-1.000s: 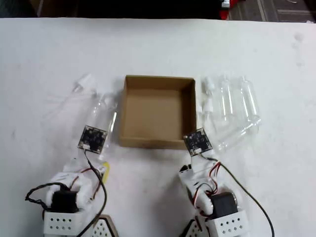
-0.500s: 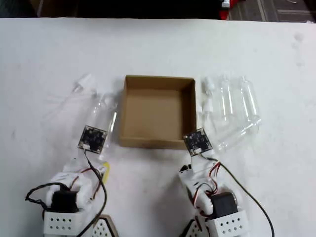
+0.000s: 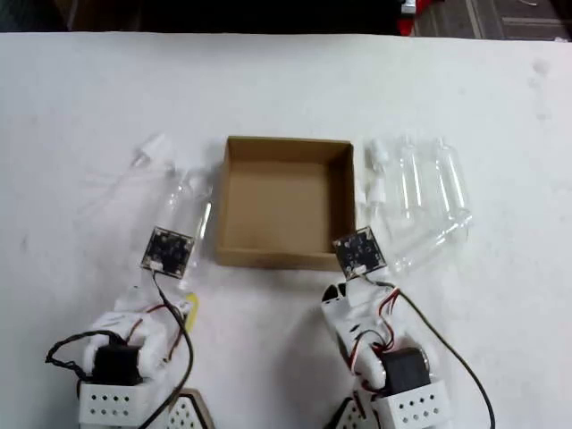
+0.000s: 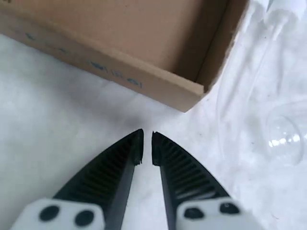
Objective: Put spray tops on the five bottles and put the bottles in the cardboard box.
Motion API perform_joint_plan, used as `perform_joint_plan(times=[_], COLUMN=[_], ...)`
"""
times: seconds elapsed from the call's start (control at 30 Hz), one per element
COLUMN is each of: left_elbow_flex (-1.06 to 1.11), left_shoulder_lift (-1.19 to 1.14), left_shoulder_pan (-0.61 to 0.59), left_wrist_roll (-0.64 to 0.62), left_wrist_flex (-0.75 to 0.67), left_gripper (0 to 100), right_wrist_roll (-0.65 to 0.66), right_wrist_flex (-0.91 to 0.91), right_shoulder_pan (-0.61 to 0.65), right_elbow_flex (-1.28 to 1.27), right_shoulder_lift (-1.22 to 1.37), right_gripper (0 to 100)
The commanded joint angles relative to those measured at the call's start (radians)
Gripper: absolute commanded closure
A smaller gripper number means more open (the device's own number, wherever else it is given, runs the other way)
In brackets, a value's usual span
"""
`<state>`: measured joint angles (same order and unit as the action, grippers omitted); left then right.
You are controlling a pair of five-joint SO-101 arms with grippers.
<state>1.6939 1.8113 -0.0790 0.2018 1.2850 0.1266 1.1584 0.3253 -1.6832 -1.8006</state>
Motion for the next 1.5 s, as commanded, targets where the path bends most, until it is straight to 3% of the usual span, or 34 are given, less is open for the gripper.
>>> perform_joint_plan(times=[0.0,0.47,0.57,1.2,1.3,1.47], left_elbow_flex=[-0.002,-0.002,-0.002,-0.002,-0.002,-0.002], left_shoulder_lift=[0.010,0.010,0.010,0.010,0.010,0.010], left_shoulder_pan=[-0.001,-0.004,-0.005,0.001,-0.005,-0.008], left_wrist_roll=[0.012,0.006,0.006,0.006,0.005,0.003], left_wrist_flex=[0.003,0.003,0.003,0.000,-0.003,0.002], left_gripper=[84,85,99,97,92,67], right_wrist_roll=[0.014,0.014,0.014,0.014,0.011,0.012], right_wrist_flex=[-0.024,-0.022,-0.024,-0.024,-0.024,-0.024], right_shoulder_pan=[-0.002,0.004,0.004,0.004,0.004,0.004], right_elbow_flex=[-0.008,-0.008,-0.008,-0.008,-0.008,-0.008], right_shoulder_lift=[-0.001,-0.001,-0.001,-0.001,-0.001,-0.001], right_gripper=[98.1,98.1,98.1,98.1,98.1,98.1])
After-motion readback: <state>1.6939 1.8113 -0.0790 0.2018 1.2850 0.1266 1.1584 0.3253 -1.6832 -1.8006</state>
